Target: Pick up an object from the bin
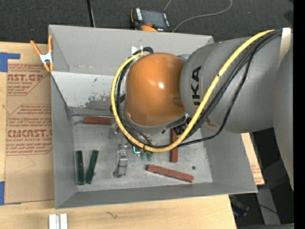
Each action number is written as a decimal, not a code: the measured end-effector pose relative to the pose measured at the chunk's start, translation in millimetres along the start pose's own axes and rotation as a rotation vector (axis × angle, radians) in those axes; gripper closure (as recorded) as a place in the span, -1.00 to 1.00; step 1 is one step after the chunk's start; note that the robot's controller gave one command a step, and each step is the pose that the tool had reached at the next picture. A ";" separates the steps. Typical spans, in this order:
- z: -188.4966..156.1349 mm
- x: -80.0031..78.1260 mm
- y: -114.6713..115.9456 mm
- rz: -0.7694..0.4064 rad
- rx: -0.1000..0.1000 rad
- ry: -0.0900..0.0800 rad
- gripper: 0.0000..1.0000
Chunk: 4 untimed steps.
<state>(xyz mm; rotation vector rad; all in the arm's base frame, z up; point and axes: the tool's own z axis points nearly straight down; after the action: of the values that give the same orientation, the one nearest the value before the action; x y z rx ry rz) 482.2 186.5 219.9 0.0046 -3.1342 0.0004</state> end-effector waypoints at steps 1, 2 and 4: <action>152.0 -28.8 46.0 0.080 0.000 -0.001 -1.00; 146.3 -31.1 46.3 0.081 -0.005 -0.009 1.00; -0.2 -34.9 31.9 0.183 -0.003 -0.009 -1.00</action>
Offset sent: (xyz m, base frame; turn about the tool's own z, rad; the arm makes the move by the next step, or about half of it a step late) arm 0.0295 0.0445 -0.1475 0.0815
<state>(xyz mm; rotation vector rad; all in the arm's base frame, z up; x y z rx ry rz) 517.0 218.6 219.8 -0.2829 -3.1301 -0.0025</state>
